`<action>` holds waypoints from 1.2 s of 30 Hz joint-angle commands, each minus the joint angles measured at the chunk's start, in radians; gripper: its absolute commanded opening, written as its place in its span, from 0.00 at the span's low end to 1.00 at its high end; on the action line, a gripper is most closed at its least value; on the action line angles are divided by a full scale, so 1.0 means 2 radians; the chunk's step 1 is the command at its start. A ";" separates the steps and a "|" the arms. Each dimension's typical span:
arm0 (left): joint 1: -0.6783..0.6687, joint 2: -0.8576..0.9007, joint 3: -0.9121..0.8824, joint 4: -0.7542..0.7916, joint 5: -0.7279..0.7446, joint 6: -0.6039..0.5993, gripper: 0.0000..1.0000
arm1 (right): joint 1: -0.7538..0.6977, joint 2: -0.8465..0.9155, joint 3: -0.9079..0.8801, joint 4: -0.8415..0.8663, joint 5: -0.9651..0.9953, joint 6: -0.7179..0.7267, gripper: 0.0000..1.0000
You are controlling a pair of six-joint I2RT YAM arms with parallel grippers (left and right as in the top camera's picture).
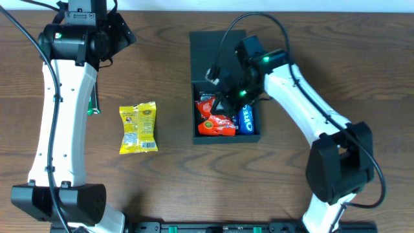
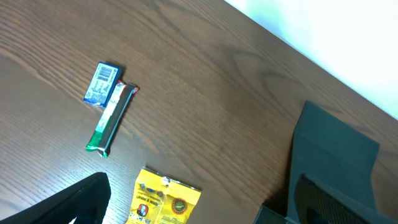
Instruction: Pack container
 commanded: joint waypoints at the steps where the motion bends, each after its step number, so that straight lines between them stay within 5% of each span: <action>1: 0.002 0.004 0.001 -0.001 -0.002 0.015 0.95 | 0.008 0.008 0.000 -0.001 0.028 -0.019 0.01; 23: 0.002 0.007 -0.030 -0.011 -0.001 0.027 0.95 | 0.010 0.131 -0.005 0.023 0.054 -0.009 0.01; 36: 0.001 0.007 -0.031 0.003 -0.001 0.027 0.95 | 0.010 0.078 0.036 -0.003 0.052 -0.021 0.01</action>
